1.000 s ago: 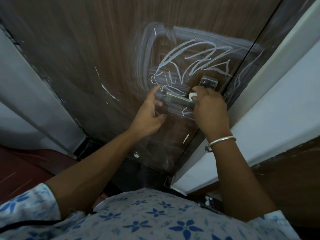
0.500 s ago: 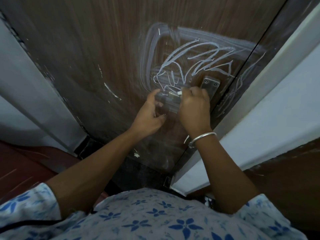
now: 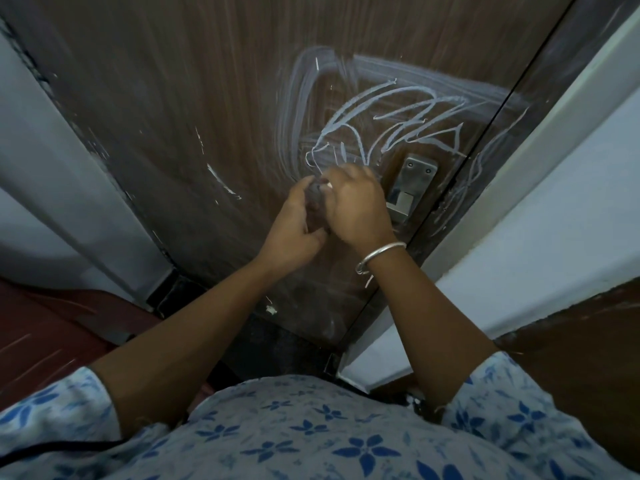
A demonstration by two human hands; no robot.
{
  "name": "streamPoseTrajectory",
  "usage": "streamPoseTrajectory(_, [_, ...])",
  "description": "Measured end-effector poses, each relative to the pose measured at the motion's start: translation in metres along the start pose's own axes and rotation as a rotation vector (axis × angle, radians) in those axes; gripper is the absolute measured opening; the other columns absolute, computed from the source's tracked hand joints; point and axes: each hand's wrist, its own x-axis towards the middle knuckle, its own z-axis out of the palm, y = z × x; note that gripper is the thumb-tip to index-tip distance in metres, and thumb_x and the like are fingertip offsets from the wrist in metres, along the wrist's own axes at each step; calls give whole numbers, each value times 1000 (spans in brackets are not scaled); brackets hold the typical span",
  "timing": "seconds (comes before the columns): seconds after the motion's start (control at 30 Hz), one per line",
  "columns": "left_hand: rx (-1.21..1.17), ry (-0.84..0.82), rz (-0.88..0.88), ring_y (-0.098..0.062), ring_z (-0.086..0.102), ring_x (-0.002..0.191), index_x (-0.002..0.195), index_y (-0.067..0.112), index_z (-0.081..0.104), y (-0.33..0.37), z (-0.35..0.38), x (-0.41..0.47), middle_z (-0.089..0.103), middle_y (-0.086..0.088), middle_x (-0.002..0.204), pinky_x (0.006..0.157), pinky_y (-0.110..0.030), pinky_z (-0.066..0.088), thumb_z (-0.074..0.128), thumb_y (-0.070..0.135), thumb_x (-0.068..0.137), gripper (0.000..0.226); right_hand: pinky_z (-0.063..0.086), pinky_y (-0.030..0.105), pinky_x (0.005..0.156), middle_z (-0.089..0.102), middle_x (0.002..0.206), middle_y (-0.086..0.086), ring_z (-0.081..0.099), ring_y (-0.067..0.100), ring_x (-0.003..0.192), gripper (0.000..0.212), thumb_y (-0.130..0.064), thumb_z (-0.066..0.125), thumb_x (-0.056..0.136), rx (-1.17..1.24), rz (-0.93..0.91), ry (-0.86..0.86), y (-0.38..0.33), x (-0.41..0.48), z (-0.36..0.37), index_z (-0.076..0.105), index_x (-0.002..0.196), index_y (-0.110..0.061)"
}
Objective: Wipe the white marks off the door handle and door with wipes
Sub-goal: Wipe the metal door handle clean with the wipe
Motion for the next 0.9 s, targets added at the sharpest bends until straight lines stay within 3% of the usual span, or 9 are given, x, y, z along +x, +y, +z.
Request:
streamPoseTrajectory(0.1, [20, 8, 7, -13, 57, 101, 142, 13, 21, 0, 1, 0, 54, -8, 120, 77, -9, 44, 63, -4, 77, 79, 44, 37, 75, 67, 93, 13, 59, 33, 85, 10, -3, 62, 80, 12, -136, 146, 4, -12, -1, 69, 87, -2])
streamPoseTrajectory(0.2, [32, 30, -23, -9, 55, 79, 143, 16, 21, -2, 1, 2, 51, -2, 108, 64, -7, 43, 62, -4, 78, 80, 41, 34, 68, 68, 82, 9, 60, 29, 76, 6, -4, 63, 78, -116, -294, 220, 14, -34, 6, 69, 76, -3])
streamPoseTrajectory(0.37, [-7, 40, -44, -9, 55, 70, 143, 24, 24, -6, 5, 5, 47, 7, 99, 59, -7, 46, 64, -2, 79, 79, 55, 31, 69, 69, 82, 13, 63, 30, 74, 8, 5, 72, 74, -103, -101, 324, 44, -77, 15, 72, 81, 0])
streamPoseTrajectory(0.47, [1, 13, 10, -13, 61, 84, 140, 30, 28, -4, 10, 7, 51, 1, 109, 71, -21, 53, 63, -1, 78, 78, 53, 27, 74, 71, 83, 7, 63, 16, 77, 11, 4, 72, 74, 232, 215, 473, 40, -86, 12, 74, 83, -3])
streamPoseTrajectory(0.53, [12, -13, 40, -19, 62, 89, 142, 32, 27, -4, 13, 8, 49, -6, 118, 77, -29, 54, 62, 0, 78, 79, 51, 24, 69, 67, 75, 0, 58, 3, 70, 10, 1, 72, 75, 552, 589, 561, 27, -86, 14, 72, 77, -9])
streamPoseTrajectory(0.63, [73, -39, 71, -11, 57, 84, 142, 41, 24, -4, 15, 9, 42, 1, 114, 78, -27, 53, 61, 4, 78, 83, 52, 29, 70, 62, 78, 6, 60, 14, 72, 19, 9, 65, 79, 1251, 1121, 658, 16, -77, 13, 62, 85, -8])
streamPoseTrajectory(0.73, [95, -64, 66, -11, 56, 90, 142, 44, 21, -3, 15, 8, 40, 0, 114, 79, -24, 53, 62, 4, 78, 86, 53, 19, 63, 61, 89, 11, 60, 16, 74, 27, 18, 50, 84, 1714, 1258, 665, 31, -63, -1, 56, 100, -3])
streamPoseTrajectory(0.9, [130, -98, 47, -16, 49, 108, 145, 35, 17, -3, 15, 6, 41, -7, 122, 78, -26, 51, 65, 5, 79, 87, 49, 12, 54, 61, 87, 7, 56, 12, 74, 29, 13, 38, 91, 2030, 1251, 506, 28, -57, -9, 60, 94, -6])
